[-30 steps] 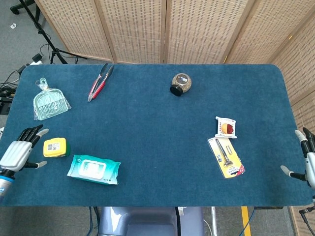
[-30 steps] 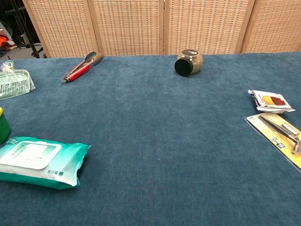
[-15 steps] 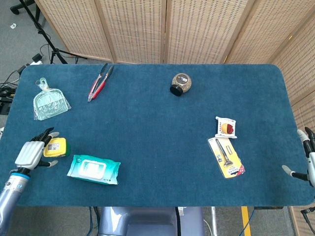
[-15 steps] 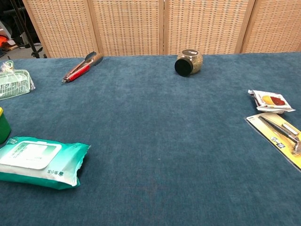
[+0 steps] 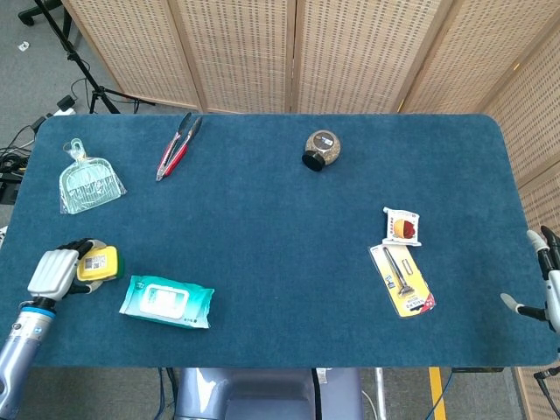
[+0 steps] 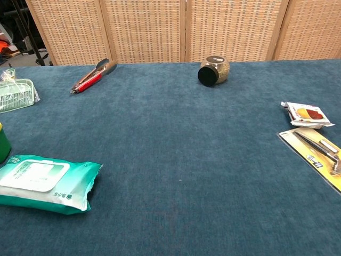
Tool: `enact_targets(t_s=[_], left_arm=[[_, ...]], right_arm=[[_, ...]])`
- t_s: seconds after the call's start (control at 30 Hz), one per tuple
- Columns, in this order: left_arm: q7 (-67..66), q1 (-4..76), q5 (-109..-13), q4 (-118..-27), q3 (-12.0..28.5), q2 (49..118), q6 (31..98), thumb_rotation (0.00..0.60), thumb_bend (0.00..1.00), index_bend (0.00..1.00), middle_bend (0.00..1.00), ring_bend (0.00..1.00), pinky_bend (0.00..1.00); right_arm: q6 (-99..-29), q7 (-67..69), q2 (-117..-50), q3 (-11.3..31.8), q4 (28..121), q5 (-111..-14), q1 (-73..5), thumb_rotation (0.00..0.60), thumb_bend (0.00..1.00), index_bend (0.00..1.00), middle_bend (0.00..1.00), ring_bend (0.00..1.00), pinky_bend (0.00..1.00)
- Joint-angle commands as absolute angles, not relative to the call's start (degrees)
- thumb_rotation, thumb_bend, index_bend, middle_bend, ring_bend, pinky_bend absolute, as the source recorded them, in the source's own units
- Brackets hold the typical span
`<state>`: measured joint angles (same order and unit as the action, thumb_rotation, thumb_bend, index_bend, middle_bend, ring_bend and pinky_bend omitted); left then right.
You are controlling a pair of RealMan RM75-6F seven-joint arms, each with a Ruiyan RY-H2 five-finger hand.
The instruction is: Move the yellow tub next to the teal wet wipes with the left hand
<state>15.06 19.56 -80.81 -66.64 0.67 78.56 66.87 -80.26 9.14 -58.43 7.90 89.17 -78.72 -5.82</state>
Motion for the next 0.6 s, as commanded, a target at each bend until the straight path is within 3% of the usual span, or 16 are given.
enact_targets(t_s=[0.03, 0.33, 0.43, 0.6], left_arm=[[20.4, 21.0, -84.2, -70.7, -1.1, 73.3, 64.2, 0.600, 0.54, 0.54, 0.36, 0.41, 0.40], [36.5, 32.1, -92.7, -81.9, -6.4, 53.4, 47.4, 0.600, 0.64, 0.55, 0.37, 0.41, 0.40], [41.0, 37.0, -93.5, -81.8, -7.9, 52.1, 38.0, 0.600, 0.64, 0.55, 0.37, 0.41, 0.40], [41.6, 41.7, -91.9, -78.1, -8.8, 56.2, 27.4, 0.600, 0.62, 0.55, 0.35, 0.39, 0.40]], right_arm=[[-80.2, 9.0, -58.5, 7.9, 89.2, -78.6, -5.9, 0.600, 0.00, 0.00, 0.00, 0.00, 0.00], [-79.9, 7.7, -59.0, 7.8, 89.1, -78.4, -6.1, 0.600, 0.00, 0.00, 0.00, 0.00, 0.00], [-79.8, 7.3, -59.2, 7.8, 89.2, -78.3, -6.2, 0.600, 0.00, 0.00, 0.00, 0.00, 0.00], [-79.7, 6.8, -59.3, 7.8, 89.3, -78.1, -6.2, 0.600, 0.00, 0.00, 0.00, 0.00, 0.00]])
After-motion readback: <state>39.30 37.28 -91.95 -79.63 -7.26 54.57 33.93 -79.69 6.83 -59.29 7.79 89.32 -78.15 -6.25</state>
